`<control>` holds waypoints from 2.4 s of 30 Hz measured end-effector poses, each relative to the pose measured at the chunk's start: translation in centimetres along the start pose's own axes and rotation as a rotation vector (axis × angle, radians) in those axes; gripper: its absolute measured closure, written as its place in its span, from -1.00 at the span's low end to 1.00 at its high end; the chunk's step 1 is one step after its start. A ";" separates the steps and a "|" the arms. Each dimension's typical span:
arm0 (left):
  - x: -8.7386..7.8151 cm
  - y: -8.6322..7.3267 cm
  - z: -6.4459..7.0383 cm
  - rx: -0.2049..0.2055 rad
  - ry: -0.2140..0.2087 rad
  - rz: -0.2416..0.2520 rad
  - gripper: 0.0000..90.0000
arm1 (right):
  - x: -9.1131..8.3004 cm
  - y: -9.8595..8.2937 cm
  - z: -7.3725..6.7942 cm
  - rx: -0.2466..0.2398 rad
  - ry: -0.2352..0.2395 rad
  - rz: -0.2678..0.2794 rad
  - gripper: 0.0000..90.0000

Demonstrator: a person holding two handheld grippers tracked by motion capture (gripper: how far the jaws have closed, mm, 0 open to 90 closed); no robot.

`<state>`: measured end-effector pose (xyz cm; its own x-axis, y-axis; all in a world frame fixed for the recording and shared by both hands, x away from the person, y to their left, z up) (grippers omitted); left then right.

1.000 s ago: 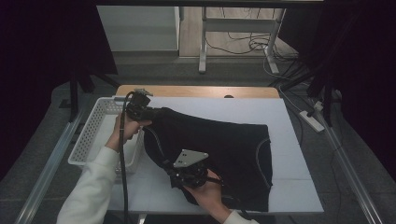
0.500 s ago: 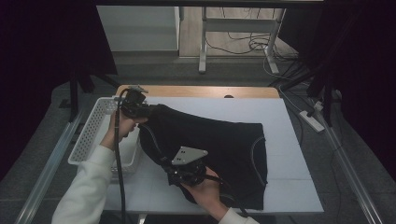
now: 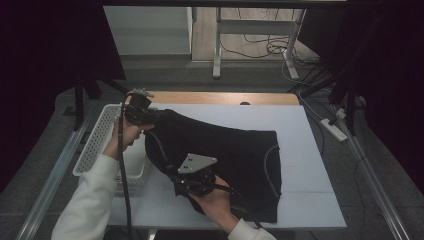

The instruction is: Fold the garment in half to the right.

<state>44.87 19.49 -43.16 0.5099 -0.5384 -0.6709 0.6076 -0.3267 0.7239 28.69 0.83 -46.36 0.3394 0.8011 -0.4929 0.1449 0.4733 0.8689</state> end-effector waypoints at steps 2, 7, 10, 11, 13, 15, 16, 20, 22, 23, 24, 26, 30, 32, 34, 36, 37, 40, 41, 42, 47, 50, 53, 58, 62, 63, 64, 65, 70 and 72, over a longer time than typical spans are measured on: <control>0.0 -0.1 -0.1 -0.004 -0.001 -0.001 0.79 | 0.2 -0.1 -0.1 -0.002 0.002 -0.004 0.74; 0.2 -0.3 -0.2 -0.006 -0.001 -0.005 0.79 | 0.5 -0.3 -0.1 0.002 0.004 -0.012 0.74; 0.2 -0.3 -0.2 -0.006 -0.001 -0.004 0.79 | 0.5 -0.2 -0.1 0.004 0.005 -0.014 0.74; 0.2 -0.3 -0.2 -0.006 -0.001 -0.004 0.79 | 0.5 -0.2 0.0 0.006 0.006 -0.008 0.74; 0.3 -0.3 -0.2 -0.005 0.001 -0.005 0.79 | 0.5 -0.3 0.0 0.006 0.006 -0.011 0.74; 0.2 -0.2 -0.3 -0.008 0.006 -0.004 0.79 | 0.7 -0.2 -0.1 0.010 0.010 -0.009 0.74; 0.0 -0.1 -0.3 -0.008 0.010 -0.003 0.79 | 0.8 0.0 -0.1 0.014 0.016 -0.009 0.74; -1.4 0.4 -0.7 -0.016 0.023 0.028 0.80 | 1.3 1.3 -0.5 0.010 0.033 0.015 0.74; -2.0 0.3 -0.9 -0.020 0.020 0.035 0.80 | 1.5 1.8 -0.8 -0.001 0.034 0.024 0.74; -2.0 0.2 -0.9 -0.018 0.021 0.032 0.80 | 1.5 1.9 -0.8 -0.005 0.036 0.025 0.74; -2.0 0.2 -0.9 -0.018 0.021 0.032 0.80 | 1.6 1.8 -0.9 0.001 0.039 0.026 0.74; -1.8 -0.2 -1.1 -0.021 0.021 0.029 0.80 | 1.9 1.7 -0.9 0.007 0.041 0.020 0.74; -1.9 -0.2 -1.3 -0.023 0.030 0.023 0.80 | 2.5 1.7 -1.1 0.007 0.044 0.013 0.74; -2.5 0.1 -1.5 -0.022 0.040 0.029 0.80 | 2.7 2.3 -1.1 0.005 0.053 0.023 0.74; -3.3 0.4 -1.6 -0.022 0.051 0.037 0.80 | 2.7 3.1 -1.1 -0.001 0.060 0.042 0.74; -3.7 0.6 -1.6 -0.013 0.057 0.037 0.80 | 2.6 3.5 -1.2 -0.006 0.061 0.056 0.74; -3.7 0.6 -1.6 -0.011 0.057 0.035 0.80 | 2.5 3.5 -1.1 -0.006 0.060 0.060 0.74; -3.2 0.5 -1.3 -0.013 0.051 0.032 0.80 | 2.3 3.1 -1.0 -0.001 0.055 0.055 0.74; -2.9 0.4 -1.1 -0.015 0.049 0.029 0.80 | 2.2 2.9 -1.0 0.002 0.052 0.051 0.74; -2.7 0.4 -1.0 -0.013 0.047 0.026 0.80 | 2.1 2.6 -0.9 0.005 0.050 0.045 0.74; -1.8 0.6 -0.4 -0.005 0.039 0.021 0.80 | 1.6 1.9 -0.6 0.017 0.042 0.038 0.74; -1.3 0.9 0.0 0.004 0.035 0.018 0.80 | 1.4 1.5 -0.3 0.024 0.043 0.034 0.74; -0.9 1.0 0.3 0.009 0.028 0.014 0.80 | 1.2 1.1 -0.1 0.036 0.047 0.027 0.74; -0.3 1.1 0.7 0.011 0.021 0.013 0.79 | 0.6 0.4 0.2 0.039 0.035 0.016 0.74; 0.4 1.3 1.2 0.013 0.017 0.009 0.79 | -0.1 -0.1 0.4 0.043 0.022 0.013 0.73; 0.6 1.3 1.4 0.016 0.017 0.009 0.79 | -0.2 -0.2 0.4 0.044 0.020 0.011 0.73; 0.6 1.4 1.5 0.020 0.017 0.008 0.79 | -0.4 -0.4 0.5 0.045 0.018 0.008 0.73; 0.8 1.5 1.6 0.021 0.015 0.009 0.79 | -0.5 -0.5 0.6 0.048 0.016 0.008 0.73; 1.5 1.9 2.3 0.029 0.007 0.007 0.79 | -1.2 -1.1 0.9 0.053 0.005 -0.003 0.73; 1.8 2.1 2.6 0.034 0.002 0.003 0.79 | -1.4 -1.4 1.0 0.053 0.000 -0.006 0.73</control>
<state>45.45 15.77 -42.46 0.5132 -0.5380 -0.6688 0.5846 -0.3514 0.7313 28.97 -1.33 -46.79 0.3385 0.7982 -0.4983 0.1963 0.4581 0.8670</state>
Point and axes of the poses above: each handheld gripper's, and its own axes: x roughly forward along the jaws, y roughly out of its top, z roughly to its right, the point moved 4 cm from there along x, roughly forward along the jaws, and after that the axes turned 1 degree about z, right-handed, at the moved point
